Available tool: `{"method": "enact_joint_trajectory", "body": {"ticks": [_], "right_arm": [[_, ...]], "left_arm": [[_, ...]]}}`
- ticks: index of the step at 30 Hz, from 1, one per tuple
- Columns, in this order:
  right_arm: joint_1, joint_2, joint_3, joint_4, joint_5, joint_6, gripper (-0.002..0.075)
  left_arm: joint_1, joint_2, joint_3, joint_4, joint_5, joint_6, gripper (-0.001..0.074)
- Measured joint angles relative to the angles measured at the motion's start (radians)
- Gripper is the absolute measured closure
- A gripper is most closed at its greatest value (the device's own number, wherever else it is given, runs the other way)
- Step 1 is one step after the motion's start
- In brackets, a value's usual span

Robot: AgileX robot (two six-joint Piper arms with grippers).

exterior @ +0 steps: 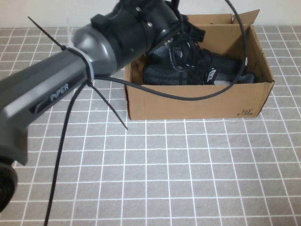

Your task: Put shoes into padded shoe box

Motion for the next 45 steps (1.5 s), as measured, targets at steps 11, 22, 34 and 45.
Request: {"method": "enact_joint_trajectory", "body": {"ticks": [11,22,34,45], "right_arm": [[0.000,0.000,0.000,0.000,0.000,0.000,0.0734],[0.000,0.000,0.000,0.000,0.000,0.000,0.0734],[0.000,0.000,0.000,0.000,0.000,0.000,0.0734],[0.000,0.000,0.000,-0.002,0.000,0.000,0.0734]], "left_arm": [[0.139,-0.006,0.000,-0.463,0.149,0.573,0.0734],[0.215,-0.147,0.000,-0.690,0.358,0.858,0.0736],[0.215,-0.525,0.329,-0.710,0.303,0.887,0.0736],[0.215,-1.028,0.927,-0.792,0.090,0.855,0.0736]]}}
